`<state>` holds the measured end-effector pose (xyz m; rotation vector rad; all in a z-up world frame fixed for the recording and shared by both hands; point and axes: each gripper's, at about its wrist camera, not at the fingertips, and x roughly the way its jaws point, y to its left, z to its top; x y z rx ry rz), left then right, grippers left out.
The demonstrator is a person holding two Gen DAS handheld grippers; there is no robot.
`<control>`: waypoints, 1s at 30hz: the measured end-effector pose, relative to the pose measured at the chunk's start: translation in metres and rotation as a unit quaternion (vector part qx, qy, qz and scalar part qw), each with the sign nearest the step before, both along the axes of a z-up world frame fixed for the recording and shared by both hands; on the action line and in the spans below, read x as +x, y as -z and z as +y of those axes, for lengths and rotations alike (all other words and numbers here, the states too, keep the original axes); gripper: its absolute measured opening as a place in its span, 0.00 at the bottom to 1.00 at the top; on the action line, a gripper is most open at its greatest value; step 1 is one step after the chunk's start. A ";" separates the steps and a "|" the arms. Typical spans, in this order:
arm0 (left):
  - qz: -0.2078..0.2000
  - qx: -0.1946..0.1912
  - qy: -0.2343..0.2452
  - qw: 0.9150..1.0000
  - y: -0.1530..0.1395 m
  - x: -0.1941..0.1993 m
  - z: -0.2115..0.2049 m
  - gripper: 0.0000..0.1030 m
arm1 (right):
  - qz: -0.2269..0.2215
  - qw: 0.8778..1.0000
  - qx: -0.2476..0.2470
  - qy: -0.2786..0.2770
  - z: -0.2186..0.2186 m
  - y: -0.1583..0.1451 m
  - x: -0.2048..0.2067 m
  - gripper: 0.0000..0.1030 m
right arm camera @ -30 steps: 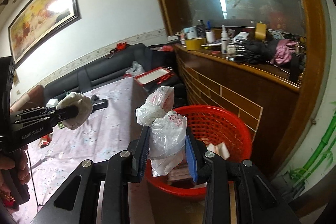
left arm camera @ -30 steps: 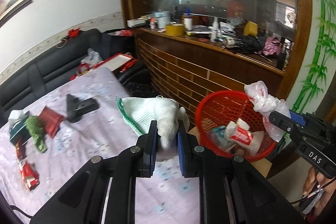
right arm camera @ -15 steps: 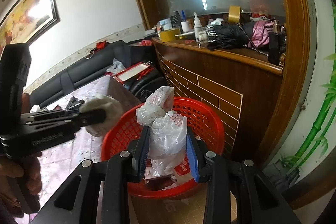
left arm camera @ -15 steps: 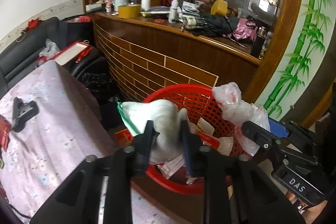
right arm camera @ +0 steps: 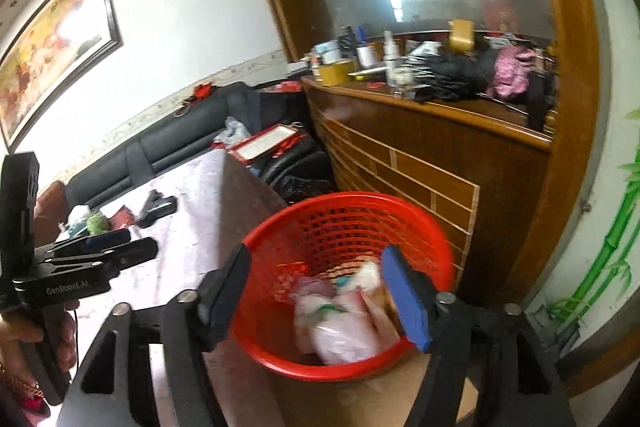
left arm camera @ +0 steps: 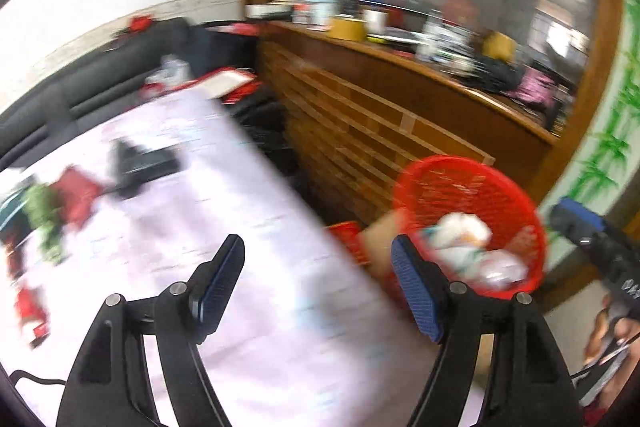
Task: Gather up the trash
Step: 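Open both tools to drop the cloth and bag into the wastebasket, then move both open tools back over the bed toward the red wrappers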
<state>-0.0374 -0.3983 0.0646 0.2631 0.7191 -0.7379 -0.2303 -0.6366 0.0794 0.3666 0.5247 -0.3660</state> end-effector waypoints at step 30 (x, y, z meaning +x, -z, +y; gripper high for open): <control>-0.056 -0.018 -0.320 0.945 -0.009 0.068 0.355 0.91 | 0.044 0.930 -0.030 -0.364 0.298 0.006 0.182 1.00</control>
